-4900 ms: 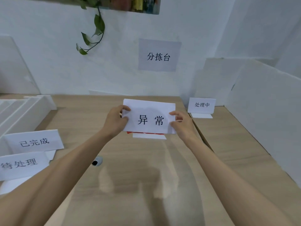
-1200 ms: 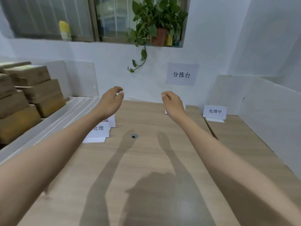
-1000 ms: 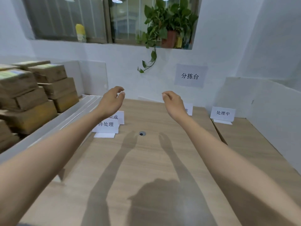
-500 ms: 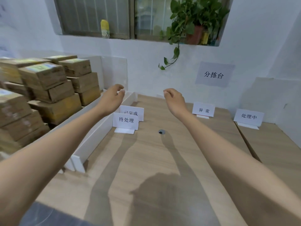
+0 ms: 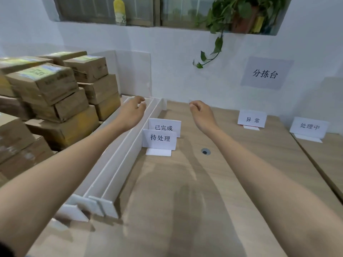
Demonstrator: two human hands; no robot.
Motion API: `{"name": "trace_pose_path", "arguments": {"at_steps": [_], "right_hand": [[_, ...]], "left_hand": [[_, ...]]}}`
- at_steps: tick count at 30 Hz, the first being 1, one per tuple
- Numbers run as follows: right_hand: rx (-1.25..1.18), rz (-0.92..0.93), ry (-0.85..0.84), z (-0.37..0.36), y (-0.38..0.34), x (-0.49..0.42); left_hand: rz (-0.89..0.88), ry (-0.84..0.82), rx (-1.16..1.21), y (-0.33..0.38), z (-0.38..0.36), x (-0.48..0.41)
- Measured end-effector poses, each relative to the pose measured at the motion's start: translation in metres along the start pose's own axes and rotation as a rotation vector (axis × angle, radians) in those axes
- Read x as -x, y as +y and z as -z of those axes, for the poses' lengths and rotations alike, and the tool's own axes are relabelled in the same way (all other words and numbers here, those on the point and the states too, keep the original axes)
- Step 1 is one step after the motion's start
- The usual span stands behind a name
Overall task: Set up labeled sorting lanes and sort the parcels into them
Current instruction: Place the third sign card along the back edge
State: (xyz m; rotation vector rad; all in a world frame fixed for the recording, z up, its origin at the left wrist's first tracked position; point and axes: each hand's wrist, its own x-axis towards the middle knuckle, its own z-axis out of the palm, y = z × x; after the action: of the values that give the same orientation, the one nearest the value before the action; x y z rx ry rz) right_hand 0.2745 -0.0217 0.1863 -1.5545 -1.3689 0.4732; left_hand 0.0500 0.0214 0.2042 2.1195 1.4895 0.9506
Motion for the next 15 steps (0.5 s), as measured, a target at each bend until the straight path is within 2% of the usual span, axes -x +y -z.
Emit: {"name": "trace_pose_path", "arguments": {"at_steps": [6, 15], "right_hand": [[0.039, -0.078, 0.036, -0.055, 0.018, -0.028], [0.065, -0.211, 0.003, -0.104, 0.072, -0.045]], "left_hand": [[-0.010, -0.124, -0.002, -0.055, -0.014, -0.040], [0.050, -0.254, 0.034, -0.113, -0.068, -0.063]]}}
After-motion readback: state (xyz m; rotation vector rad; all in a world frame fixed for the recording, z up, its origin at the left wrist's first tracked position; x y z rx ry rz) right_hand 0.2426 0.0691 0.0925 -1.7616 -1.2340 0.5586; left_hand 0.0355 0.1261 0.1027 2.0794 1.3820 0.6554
